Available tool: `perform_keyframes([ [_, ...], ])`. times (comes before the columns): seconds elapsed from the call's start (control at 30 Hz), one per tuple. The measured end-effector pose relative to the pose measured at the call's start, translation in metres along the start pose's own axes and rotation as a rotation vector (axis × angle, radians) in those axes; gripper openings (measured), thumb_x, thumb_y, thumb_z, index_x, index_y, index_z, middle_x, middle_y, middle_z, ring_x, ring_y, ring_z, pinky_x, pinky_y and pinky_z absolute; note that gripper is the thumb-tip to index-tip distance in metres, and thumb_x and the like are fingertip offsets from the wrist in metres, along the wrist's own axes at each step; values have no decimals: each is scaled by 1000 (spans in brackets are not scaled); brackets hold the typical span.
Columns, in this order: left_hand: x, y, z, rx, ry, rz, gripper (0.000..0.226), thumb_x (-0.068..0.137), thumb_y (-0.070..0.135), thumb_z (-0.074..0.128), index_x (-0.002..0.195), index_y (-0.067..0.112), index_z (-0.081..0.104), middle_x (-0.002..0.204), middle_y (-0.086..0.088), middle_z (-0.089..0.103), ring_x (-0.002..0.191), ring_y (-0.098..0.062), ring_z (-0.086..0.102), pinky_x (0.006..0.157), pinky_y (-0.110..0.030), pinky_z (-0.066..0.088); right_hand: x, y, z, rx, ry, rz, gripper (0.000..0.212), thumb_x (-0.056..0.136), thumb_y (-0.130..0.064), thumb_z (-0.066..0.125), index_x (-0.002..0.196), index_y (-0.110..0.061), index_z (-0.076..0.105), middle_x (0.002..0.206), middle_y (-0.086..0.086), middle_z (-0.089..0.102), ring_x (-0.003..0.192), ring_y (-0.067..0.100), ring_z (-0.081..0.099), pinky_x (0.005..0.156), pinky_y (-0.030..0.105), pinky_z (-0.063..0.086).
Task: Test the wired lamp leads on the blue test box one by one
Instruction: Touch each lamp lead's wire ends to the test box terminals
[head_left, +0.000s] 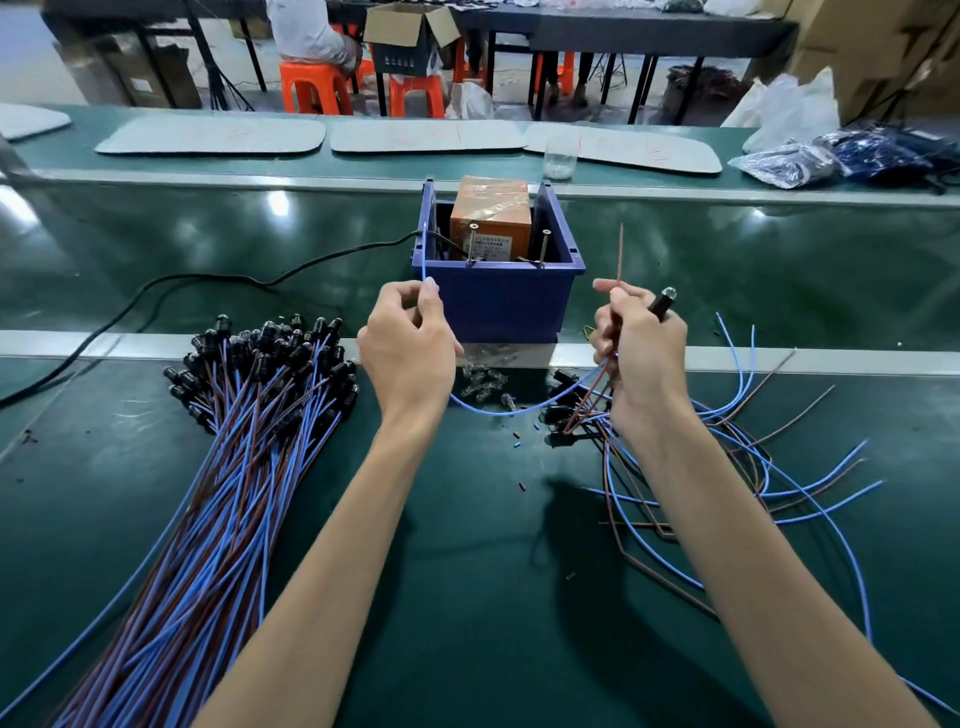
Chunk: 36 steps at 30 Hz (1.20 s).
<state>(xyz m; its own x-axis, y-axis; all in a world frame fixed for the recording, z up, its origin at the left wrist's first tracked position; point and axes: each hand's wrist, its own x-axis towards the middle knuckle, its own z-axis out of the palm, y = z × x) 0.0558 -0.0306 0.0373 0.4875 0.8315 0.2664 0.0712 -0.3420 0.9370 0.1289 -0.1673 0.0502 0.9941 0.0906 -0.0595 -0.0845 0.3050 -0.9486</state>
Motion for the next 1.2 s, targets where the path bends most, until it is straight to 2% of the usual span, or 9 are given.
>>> perform_keyframes([
  [0.13, 8, 3, 8, 2, 47, -59, 17, 97, 25, 48, 84, 18, 55, 57, 8, 55, 62, -19, 54, 71, -33, 42, 13, 0, 5, -65, 31, 27, 27, 96, -7, 41, 78, -15, 60, 47, -9, 43, 39, 4, 33, 38, 15, 25],
  [0.27, 10, 0, 13, -23, 12, -104, 21, 93, 14, 40, 85, 17, 60, 57, 8, 51, 58, -15, 47, 63, -31, 34, 20, 3, 7, -114, 11, 62, 27, 95, -7, 40, 77, -12, 59, 42, -9, 37, 36, 4, 28, 37, 17, 23],
  [0.37, 10, -2, 17, 4, -28, -107, 23, 94, 12, 39, 86, 17, 60, 63, 7, 53, 62, -14, 48, 64, -29, 33, 22, 3, 9, -154, -6, 91, 24, 94, -8, 43, 75, -11, 58, 39, -12, 35, 33, 3, 26, 36, 16, 22],
  [0.47, 12, -5, 19, 37, -59, -98, 22, 94, 13, 42, 87, 17, 62, 59, 10, 50, 67, -19, 47, 67, -30, 35, 25, 4, 12, -245, -10, 78, 24, 93, -11, 46, 72, -12, 59, 36, -14, 36, 32, 3, 28, 37, 17, 23],
  [0.77, 16, -10, 19, 21, -81, -56, 21, 95, 17, 47, 87, 17, 67, 48, 14, 44, 51, -7, 41, 62, -28, 34, 32, 8, 11, -343, -100, 69, 23, 91, -8, 46, 76, -10, 64, 37, -15, 34, 35, 3, 26, 39, 18, 21],
  [0.93, 19, -13, 15, 6, -99, -43, 22, 95, 18, 48, 85, 19, 67, 36, 19, 45, 42, 0, 42, 51, -17, 29, 32, 8, 10, -329, -140, 87, 24, 90, -4, 45, 75, -8, 63, 38, -13, 32, 35, 4, 23, 39, 17, 19],
  [1.2, 16, -11, 11, 20, -127, -7, 22, 94, 17, 50, 82, 21, 68, 36, 18, 42, 42, -4, 40, 49, -15, 31, 31, 8, 9, -334, -166, 79, 23, 88, -3, 46, 74, -8, 63, 39, -13, 33, 35, 4, 23, 37, 16, 20],
])
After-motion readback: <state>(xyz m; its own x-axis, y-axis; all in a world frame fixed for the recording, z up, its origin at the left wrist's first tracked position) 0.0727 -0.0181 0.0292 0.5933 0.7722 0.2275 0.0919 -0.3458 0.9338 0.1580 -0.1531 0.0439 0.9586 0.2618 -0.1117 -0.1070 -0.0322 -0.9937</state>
